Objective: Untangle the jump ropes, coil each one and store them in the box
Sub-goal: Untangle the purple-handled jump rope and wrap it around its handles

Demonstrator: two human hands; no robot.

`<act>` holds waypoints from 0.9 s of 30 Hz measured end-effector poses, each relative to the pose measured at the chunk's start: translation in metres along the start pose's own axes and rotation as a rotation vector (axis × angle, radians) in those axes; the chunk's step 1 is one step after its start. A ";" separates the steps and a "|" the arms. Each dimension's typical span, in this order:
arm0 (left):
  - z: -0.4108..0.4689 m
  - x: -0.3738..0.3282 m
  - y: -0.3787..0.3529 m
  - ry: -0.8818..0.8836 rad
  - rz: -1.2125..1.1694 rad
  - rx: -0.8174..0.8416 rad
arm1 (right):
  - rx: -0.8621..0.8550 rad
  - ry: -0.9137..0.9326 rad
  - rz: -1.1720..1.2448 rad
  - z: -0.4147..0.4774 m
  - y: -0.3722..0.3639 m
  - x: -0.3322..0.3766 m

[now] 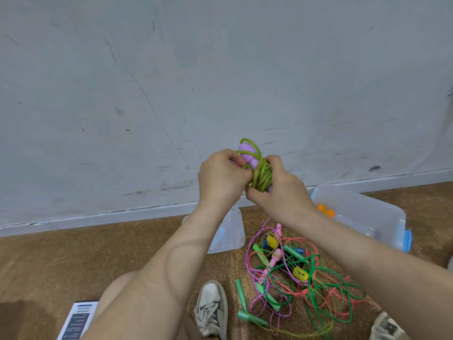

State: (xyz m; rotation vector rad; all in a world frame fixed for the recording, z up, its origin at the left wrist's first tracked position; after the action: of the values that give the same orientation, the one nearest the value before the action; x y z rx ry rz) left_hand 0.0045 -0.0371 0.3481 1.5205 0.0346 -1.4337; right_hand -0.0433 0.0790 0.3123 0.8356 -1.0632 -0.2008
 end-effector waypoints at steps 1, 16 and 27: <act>-0.001 -0.001 -0.001 -0.021 0.014 -0.010 | 0.003 -0.019 0.036 0.000 -0.001 -0.001; 0.006 0.002 0.011 -0.143 0.224 0.146 | 0.046 -0.072 0.155 -0.005 -0.010 -0.008; 0.001 0.009 0.012 0.209 -0.458 -0.117 | 0.007 -0.046 0.218 -0.001 -0.003 0.005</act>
State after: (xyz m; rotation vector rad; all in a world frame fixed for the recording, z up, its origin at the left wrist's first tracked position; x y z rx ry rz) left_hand 0.0133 -0.0489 0.3492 1.6228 0.6179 -1.5828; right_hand -0.0393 0.0747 0.3134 0.7181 -1.1896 -0.0328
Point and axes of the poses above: each hand's wrist, its own z-axis towards the middle knuckle, its own y-axis out of the back of the hand, x = y × z, the point moved 2 cm from there along z, towards the middle knuckle, and after that the axes turned 3 degrees about -z, right-handed, at the moved point
